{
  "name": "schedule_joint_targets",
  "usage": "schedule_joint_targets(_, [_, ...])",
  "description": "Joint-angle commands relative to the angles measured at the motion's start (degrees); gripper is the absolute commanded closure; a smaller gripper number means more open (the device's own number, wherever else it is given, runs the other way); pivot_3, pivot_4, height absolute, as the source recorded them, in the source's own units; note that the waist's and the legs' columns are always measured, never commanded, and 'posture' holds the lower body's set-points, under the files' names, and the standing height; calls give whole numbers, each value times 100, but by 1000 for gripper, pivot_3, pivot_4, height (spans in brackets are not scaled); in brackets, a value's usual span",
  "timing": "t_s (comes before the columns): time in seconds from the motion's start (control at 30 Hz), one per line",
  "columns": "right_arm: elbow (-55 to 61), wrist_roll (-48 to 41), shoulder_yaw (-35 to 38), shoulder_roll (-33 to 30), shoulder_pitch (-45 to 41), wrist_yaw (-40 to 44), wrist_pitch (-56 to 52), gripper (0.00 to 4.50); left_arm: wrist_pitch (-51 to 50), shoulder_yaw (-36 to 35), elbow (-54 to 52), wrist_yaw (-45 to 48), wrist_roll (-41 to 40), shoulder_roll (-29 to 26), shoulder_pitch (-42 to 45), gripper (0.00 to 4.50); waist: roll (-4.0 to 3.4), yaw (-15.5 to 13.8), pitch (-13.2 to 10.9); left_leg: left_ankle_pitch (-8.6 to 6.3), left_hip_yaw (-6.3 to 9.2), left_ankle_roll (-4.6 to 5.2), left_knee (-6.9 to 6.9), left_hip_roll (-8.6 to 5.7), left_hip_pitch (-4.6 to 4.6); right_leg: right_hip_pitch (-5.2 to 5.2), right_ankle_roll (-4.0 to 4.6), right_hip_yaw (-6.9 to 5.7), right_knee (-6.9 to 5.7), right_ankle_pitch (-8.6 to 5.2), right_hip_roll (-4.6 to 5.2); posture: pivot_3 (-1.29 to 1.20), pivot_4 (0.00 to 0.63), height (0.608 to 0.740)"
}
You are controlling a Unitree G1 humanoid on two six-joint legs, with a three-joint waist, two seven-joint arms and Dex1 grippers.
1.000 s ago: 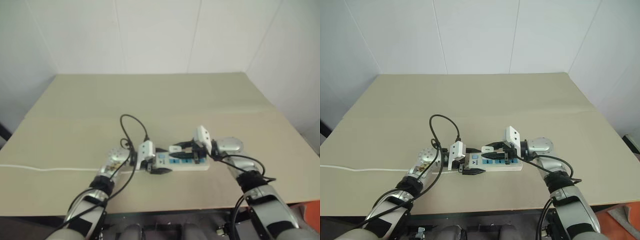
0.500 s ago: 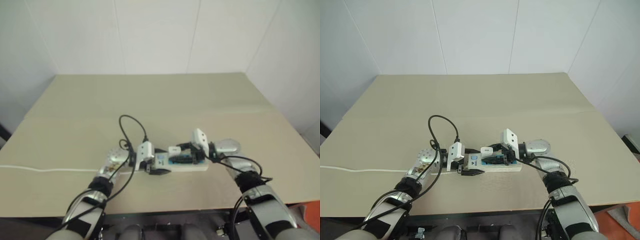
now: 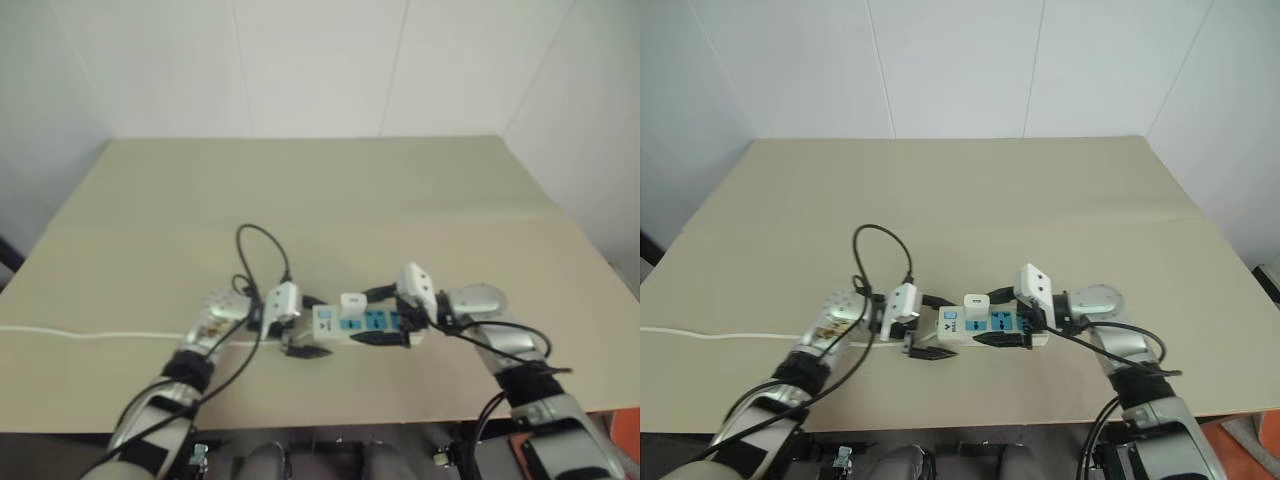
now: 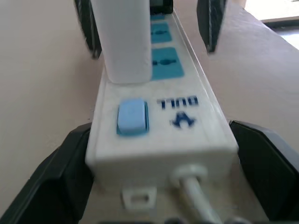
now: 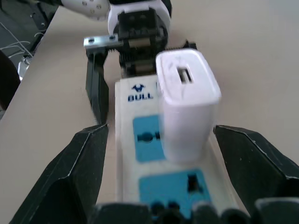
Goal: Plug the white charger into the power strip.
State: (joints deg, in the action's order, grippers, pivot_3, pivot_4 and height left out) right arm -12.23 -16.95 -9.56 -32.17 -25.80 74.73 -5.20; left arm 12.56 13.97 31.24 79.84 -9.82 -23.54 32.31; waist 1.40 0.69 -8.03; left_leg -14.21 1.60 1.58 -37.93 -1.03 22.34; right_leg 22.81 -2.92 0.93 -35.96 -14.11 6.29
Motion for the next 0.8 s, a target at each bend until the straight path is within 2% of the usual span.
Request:
schedule_joint_targets(0.03, [698, -315, 385, -270, 202, -75, -327, 252, -487, -317, -984, 181, -502, -316, -117, 31, -3, 0, -17, 1, -2, -2, 0, 0, 12, 14, 0, 2, -1, 0, 2, 0, 150, 740])
schedule_joint_targets(0.17, [1333, -627, 978, -771, 621, -105, -496, 252, -1032, -762, -1921, 105, -893, -853, -318, 31, -10, -6, -75, 6, -2, -9, -2, -1, 42, 41, 0, 0, -4, 1, 6, 0, 150, 740])
schedule_joint_targets(0.27, [1807, -982, 1778, -1324, 1122, -161, -718, 252, -1584, -1127, -2379, 238, -1259, -1442, -356, 31, -13, -9, -135, 6, -1, -9, -2, -1, 46, 41, 0, -2, -2, 0, 6, 0, 150, 740])
schedule_joint_targets(0.5, [2259, -1402, 3516, -2270, 2479, 49, -903, 252, -2007, -1638, -2478, 699, -1590, -2443, -526, 31, -15, -36, -154, 6, -6, -9, -2, 0, 47, 37, -1, -7, 4, 0, 5, 0, 150, 740])
schedule_joint_targets(0.63, [2353, -1471, 3934, -2402, 2890, 66, -953, 252, -2042, -1714, -2299, 699, -1595, -2541, -471, 31, -13, -26, -155, 9, -9, -9, -4, 1, 36, 28, -1, -4, -2, 0, 4, 0, 150, 740])
schedule_joint_targets(0.8, [2346, -1439, 3975, -2432, 2985, 19, -889, 252, -2008, -1635, -2315, 721, -1582, -2452, -426, 31, -11, 3, -157, 17, -10, -9, -8, 2, 30, 27, 1, -3, -14, 4, 0, 0, 150, 740])
